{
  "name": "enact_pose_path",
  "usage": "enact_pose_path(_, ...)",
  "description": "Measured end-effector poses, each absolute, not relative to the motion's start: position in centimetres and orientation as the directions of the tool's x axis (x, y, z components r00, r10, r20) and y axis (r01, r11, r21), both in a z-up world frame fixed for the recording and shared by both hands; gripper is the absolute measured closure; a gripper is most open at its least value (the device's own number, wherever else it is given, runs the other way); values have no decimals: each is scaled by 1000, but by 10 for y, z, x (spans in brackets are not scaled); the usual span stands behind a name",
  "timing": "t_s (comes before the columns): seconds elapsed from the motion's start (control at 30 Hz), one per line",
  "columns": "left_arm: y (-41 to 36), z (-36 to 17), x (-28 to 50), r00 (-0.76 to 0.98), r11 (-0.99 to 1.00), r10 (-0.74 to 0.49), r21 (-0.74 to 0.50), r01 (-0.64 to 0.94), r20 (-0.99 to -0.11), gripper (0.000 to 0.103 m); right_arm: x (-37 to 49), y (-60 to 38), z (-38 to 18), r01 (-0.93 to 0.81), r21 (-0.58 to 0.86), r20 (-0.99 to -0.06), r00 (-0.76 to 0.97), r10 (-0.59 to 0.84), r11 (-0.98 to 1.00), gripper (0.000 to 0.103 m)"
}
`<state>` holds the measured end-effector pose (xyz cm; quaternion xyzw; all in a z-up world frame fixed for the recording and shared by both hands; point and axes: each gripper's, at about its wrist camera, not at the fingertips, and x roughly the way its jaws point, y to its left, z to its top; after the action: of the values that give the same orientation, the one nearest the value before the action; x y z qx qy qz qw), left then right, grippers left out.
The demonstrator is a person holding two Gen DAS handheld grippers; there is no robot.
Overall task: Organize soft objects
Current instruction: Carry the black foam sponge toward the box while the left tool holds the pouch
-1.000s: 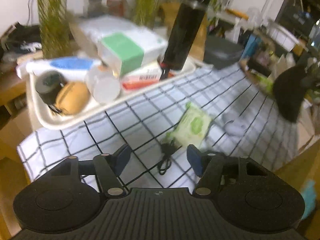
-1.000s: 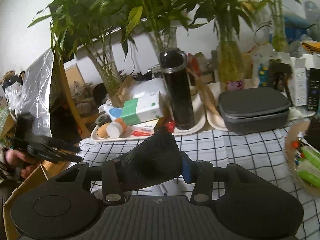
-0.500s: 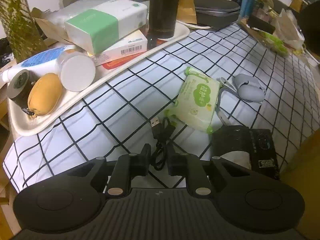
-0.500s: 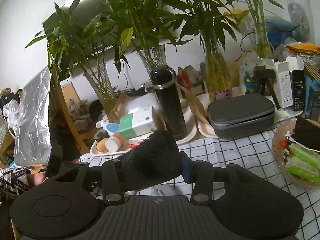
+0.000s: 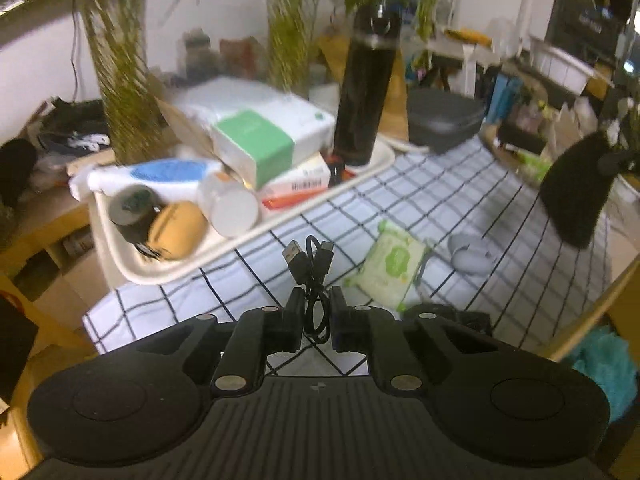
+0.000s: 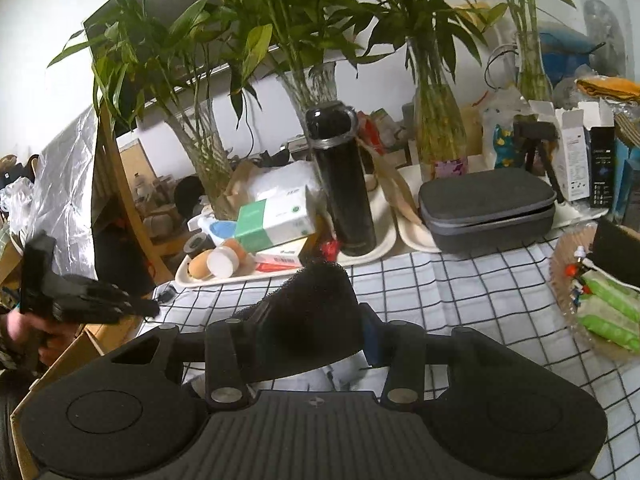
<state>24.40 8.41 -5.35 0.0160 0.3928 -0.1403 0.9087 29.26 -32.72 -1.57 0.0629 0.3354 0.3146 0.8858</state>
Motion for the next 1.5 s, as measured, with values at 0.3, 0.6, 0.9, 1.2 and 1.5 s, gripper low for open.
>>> enact_pose_path(0.3,89,-20,218,707,958,-269,-107,266,-654,90,278,-311,-8,-538,321,-547,567,616,780,57)
enact_pose_path(0.6,76,12,185,737,942,-320,-122,311,-595,90,257,-311,16,-560,314,-511,581,633,767,57)
enact_pose_path(0.9,60,29,156,739,922,-363,-100,375,-567,90,225,-317,36,-589,318,-466,585,664,743,57)
enact_pose_path(1.2,38,34,133,720,897,-407,-99,430,-562,90,188,-328,45,-619,316,-436,578,690,719,57)
enact_pose_path(1.5,15,20,120,669,870,-437,-95,483,-601,90,158,-343,44,-621,314,-439,576,690,718,57)
